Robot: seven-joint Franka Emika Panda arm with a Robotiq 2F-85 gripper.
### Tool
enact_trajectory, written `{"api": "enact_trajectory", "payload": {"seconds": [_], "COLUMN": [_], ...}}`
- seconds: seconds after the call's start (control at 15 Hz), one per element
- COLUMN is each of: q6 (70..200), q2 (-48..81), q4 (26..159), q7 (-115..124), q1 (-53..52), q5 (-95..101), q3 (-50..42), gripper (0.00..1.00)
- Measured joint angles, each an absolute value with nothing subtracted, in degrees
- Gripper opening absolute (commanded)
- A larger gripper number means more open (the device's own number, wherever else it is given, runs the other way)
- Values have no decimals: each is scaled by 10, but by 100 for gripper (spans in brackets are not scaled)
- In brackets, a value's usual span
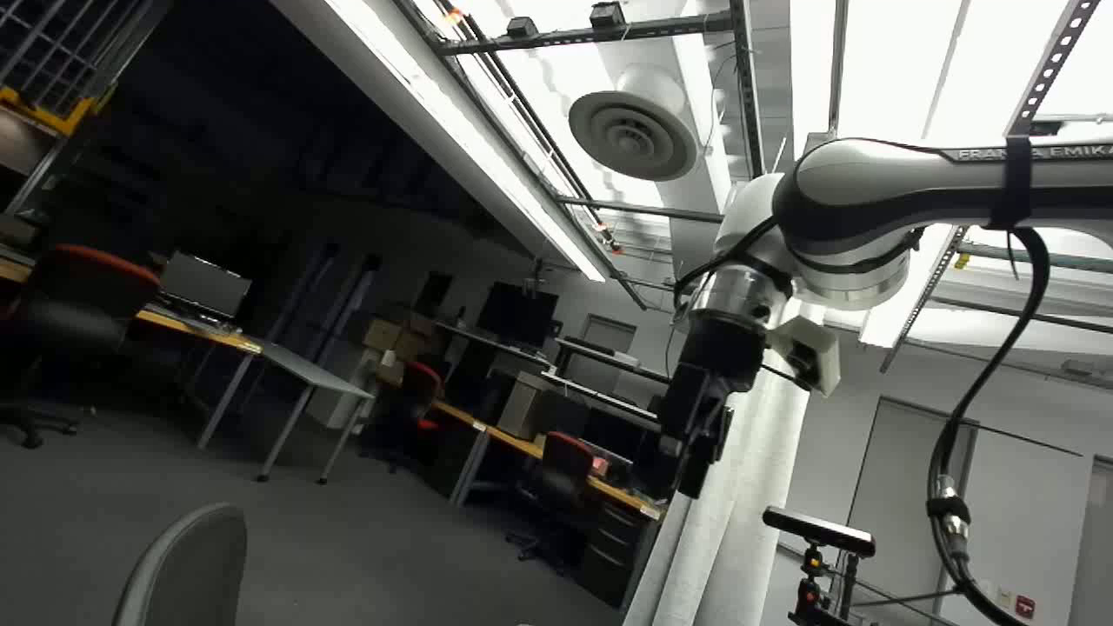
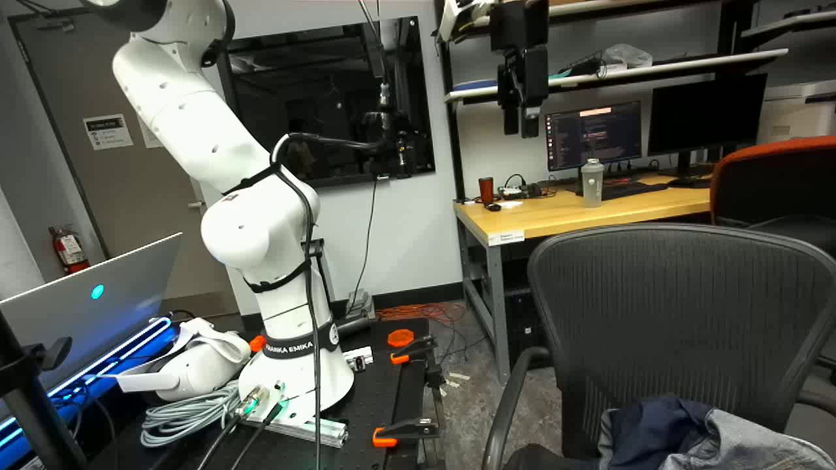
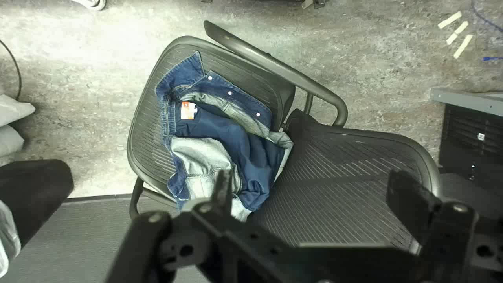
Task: Hang the jean jacket on the backrest of the black chair
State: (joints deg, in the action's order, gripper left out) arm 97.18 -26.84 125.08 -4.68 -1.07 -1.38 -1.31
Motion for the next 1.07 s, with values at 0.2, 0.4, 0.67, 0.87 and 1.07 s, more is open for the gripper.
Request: {"api": "enact_trajectory", "payload": {"seconds": [0.2,0.4,0.67,0.87,1.07], "q6": [972,972,972,972,980], "q2": [-268,-268,-268,-268,-263], "q4": [1251,1251,1251,1251,1253], "q7": [-47,-47,-47,-47,-45], "q1": [-11,-11,-11,-11,-9], "q5": [-14,-14,-14,-14,-10], "q3": [-13,-13,-13,-13,-13], "gripper": [100,100,100,100,100]}}
